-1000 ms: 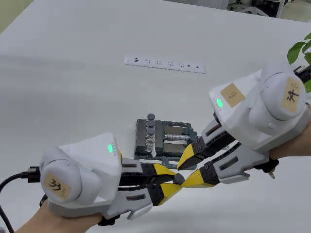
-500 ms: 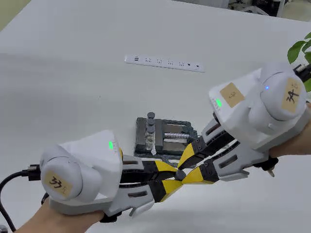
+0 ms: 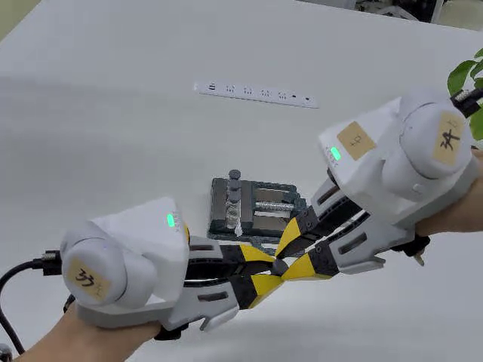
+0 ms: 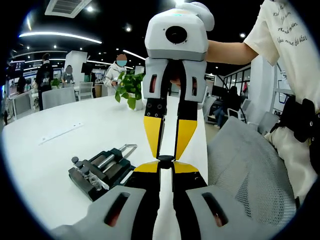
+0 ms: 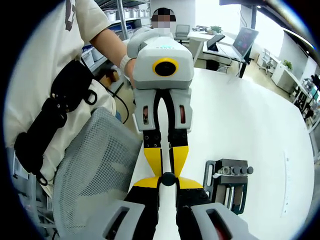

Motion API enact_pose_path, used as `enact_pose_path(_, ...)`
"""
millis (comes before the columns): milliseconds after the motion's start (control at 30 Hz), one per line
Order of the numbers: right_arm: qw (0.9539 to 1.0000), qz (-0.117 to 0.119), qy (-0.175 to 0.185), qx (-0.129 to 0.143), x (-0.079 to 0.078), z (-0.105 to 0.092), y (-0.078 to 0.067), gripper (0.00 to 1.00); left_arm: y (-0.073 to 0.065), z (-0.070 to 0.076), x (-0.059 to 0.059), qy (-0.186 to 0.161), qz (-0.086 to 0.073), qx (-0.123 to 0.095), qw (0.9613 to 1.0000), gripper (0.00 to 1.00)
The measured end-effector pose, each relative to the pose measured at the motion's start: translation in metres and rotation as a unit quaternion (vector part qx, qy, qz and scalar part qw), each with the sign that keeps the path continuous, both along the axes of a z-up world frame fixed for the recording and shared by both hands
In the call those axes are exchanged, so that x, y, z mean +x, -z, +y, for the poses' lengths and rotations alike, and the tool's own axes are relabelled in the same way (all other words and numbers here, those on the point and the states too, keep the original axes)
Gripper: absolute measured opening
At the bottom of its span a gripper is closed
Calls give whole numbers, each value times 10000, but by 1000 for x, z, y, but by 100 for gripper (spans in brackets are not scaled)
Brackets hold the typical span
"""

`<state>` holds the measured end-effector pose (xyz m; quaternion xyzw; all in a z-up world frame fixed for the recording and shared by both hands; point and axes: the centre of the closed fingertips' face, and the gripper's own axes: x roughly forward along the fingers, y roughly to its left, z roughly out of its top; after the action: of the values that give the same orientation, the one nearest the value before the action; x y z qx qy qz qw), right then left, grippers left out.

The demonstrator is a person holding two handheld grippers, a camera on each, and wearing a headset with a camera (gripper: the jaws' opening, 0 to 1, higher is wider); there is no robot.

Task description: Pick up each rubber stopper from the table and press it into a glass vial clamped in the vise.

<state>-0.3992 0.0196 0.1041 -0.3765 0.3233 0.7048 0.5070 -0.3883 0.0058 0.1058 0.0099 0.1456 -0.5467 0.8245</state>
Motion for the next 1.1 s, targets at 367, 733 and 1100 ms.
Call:
enact_pose_path(367,10000,67,-4,-22,4,3,2,6,0,2,1,-90,-18,-41,9999,4)
enact_pose_path(733,9998,-79,-120,-121,14,7,7,6,12,16,11,-404,254,15,9989,25)
enact_pose_path(1100,9991,-296,-162,-250,25,5,19,6,38,45,31,-1168,424,490,9910,89)
